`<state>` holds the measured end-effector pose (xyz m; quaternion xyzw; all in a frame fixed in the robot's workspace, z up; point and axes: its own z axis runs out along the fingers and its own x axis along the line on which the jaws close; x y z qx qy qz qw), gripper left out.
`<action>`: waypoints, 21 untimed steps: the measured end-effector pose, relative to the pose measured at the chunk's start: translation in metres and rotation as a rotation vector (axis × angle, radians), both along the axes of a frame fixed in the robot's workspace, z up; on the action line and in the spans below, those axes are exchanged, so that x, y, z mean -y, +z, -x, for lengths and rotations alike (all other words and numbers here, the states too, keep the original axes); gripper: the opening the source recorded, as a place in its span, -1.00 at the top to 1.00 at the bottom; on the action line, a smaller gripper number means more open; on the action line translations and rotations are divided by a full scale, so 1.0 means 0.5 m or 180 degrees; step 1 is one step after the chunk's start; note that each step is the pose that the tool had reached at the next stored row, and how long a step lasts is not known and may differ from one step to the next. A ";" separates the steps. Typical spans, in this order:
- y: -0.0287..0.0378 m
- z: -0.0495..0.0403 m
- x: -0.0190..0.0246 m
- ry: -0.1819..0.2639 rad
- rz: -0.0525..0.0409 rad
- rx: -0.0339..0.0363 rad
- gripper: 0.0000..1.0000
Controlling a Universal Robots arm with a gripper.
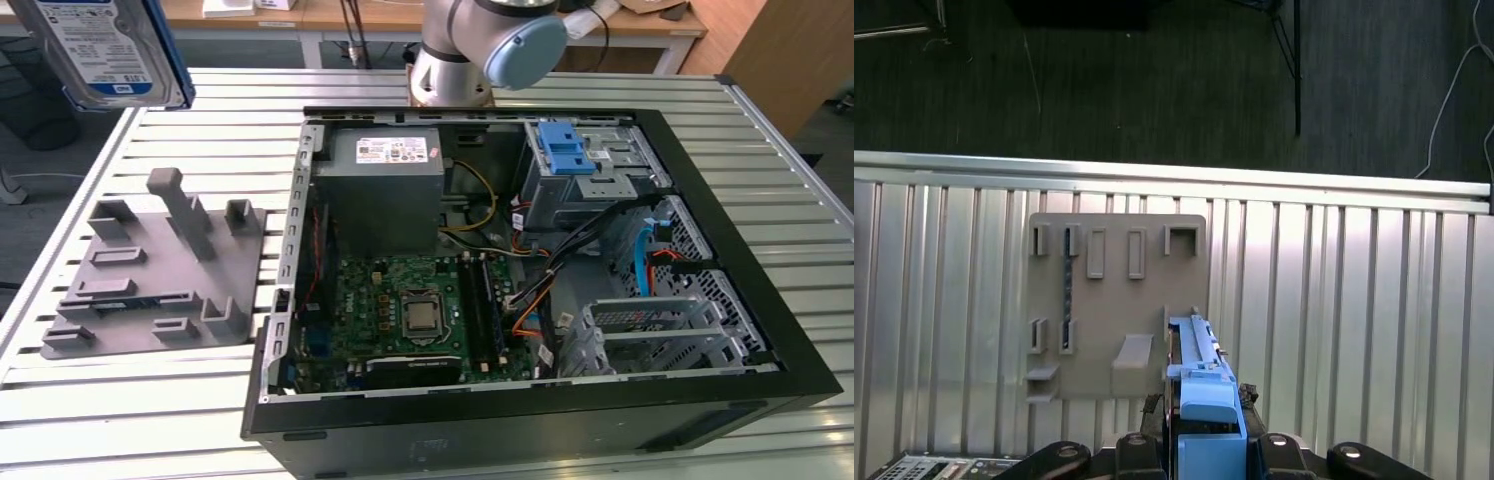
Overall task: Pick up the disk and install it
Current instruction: 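Pick up the disk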
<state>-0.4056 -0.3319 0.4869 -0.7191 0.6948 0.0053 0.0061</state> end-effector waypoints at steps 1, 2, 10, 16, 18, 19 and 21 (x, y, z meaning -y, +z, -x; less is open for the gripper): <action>0.000 -0.004 0.0000 0.0000 0.0000 0.0000 0.27; 0.000 -0.009 0.0000 0.0000 0.0000 0.0000 0.27; 0.000 -0.042 0.0000 0.0000 0.0000 0.0000 0.27; 0.000 -0.066 0.0000 0.0000 0.0000 0.0000 0.27; 0.000 -0.074 0.0000 0.0000 0.0000 0.0000 0.27; 0.000 -0.078 0.0001 0.0000 0.0000 0.0000 0.27; 0.000 -0.086 0.0001 0.0000 0.0000 0.0000 0.27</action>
